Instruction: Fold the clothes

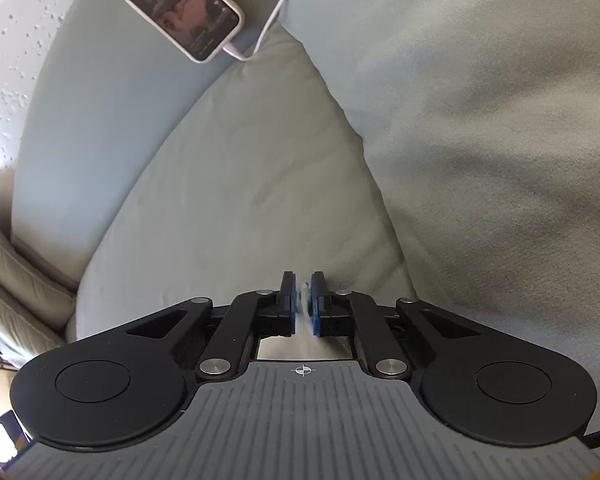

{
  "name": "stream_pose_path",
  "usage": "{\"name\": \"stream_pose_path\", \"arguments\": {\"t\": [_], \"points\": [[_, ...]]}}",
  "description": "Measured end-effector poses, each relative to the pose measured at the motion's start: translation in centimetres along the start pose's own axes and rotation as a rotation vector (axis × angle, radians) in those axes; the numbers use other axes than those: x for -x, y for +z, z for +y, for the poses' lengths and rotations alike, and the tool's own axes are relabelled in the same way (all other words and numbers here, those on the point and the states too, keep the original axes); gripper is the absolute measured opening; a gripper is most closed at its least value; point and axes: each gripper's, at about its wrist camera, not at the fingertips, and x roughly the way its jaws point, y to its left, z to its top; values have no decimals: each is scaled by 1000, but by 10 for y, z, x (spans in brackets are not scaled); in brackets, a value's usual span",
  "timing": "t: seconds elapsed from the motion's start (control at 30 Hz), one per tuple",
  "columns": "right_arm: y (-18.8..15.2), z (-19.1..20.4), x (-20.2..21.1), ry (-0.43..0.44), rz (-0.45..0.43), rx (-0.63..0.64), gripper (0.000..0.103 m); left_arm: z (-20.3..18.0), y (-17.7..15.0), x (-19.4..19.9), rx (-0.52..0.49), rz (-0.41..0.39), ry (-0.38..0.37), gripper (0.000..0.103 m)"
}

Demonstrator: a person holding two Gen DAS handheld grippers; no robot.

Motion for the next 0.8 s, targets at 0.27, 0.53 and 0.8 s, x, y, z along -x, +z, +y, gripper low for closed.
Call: {"name": "stream_pose_path", "arguments": {"t": [0.27, 0.53, 0.8], "points": [[-6, 10, 25, -110, -191, 113, 0, 6, -10, -10, 14, -54, 115, 9], [-19, 24, 59, -159, -166, 147, 5, -9, -6, 42, -60, -37, 214, 41], [-74, 31, 209, -48, -282, 223, 36, -59, -76, 185, -222, -11, 42, 48]]}}
